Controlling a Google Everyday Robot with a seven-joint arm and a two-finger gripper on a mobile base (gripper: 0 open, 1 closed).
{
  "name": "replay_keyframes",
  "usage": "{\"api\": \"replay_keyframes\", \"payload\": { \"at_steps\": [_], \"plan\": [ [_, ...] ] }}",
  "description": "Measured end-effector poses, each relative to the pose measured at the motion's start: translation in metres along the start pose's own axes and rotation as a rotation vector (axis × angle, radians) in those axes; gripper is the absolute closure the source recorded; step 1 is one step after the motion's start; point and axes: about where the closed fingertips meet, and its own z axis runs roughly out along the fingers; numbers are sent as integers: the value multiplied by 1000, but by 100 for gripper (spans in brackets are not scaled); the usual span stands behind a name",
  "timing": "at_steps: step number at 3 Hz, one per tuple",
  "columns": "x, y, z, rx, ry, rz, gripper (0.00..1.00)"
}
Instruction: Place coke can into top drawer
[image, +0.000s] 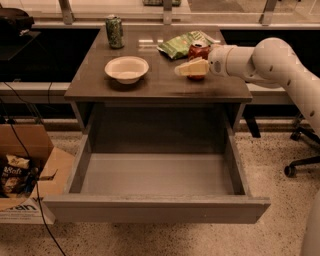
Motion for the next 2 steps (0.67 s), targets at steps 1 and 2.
{"api": "replay_keyframes", "payload": {
  "at_steps": [1, 2],
  "plan": [
    [3, -11, 10, 14, -5, 40, 18],
    [2, -17, 19, 14, -9, 62, 42]
  ]
}}
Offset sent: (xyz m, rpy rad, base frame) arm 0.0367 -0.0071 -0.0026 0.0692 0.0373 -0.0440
